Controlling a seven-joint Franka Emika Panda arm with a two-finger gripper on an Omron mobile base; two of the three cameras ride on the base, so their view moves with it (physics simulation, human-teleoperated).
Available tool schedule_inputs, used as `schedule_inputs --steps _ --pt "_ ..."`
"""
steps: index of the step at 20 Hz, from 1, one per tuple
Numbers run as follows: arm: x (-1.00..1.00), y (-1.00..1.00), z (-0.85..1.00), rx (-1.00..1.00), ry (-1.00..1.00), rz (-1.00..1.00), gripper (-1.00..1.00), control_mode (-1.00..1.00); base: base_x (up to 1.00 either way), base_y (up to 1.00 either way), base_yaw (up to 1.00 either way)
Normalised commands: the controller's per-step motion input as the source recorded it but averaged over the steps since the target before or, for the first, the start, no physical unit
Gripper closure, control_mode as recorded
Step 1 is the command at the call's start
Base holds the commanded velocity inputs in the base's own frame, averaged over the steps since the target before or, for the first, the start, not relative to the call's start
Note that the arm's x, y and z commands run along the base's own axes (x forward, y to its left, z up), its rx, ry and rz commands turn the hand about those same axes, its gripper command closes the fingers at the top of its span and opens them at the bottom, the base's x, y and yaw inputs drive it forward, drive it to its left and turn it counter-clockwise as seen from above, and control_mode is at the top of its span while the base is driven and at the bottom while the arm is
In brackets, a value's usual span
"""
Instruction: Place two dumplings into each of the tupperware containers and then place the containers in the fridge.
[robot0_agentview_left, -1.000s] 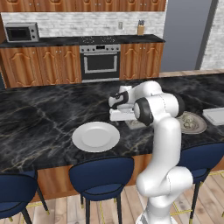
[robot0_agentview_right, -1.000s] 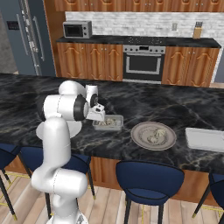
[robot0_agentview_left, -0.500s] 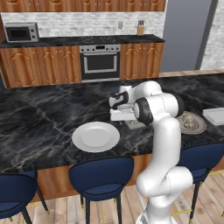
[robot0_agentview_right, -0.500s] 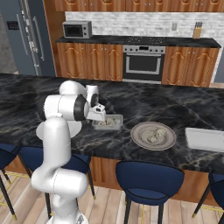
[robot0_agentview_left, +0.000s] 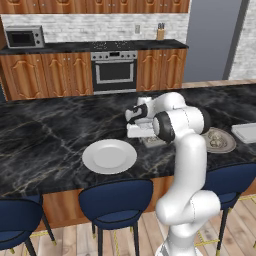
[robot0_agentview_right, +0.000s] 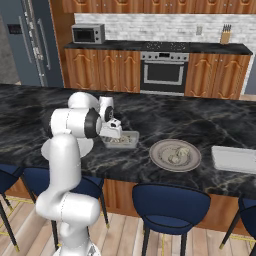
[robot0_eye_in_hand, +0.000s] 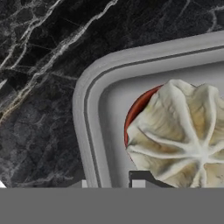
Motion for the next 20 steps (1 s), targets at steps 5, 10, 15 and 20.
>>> schedule_inputs --steps 5,10,15,20 --pt "-0.25 -0.17 0.39 0.0 0.0 0.0 1.0 -1.0 0.0 0.0 0.0" --pt "-0.54 -0.19 0.55 -0.01 0.0 0.06 1.0 -1.0 0.0 0.0 0.0" --pt "-0.79 -0.19 0.48 -0.01 0.0 0.24 1.0 -1.0 0.0 0.0 0.0" --pt "-0.75 -0.18 0.14 0.0 0.0 0.54 1.0 -1.0 0.0 0.0 0.0"
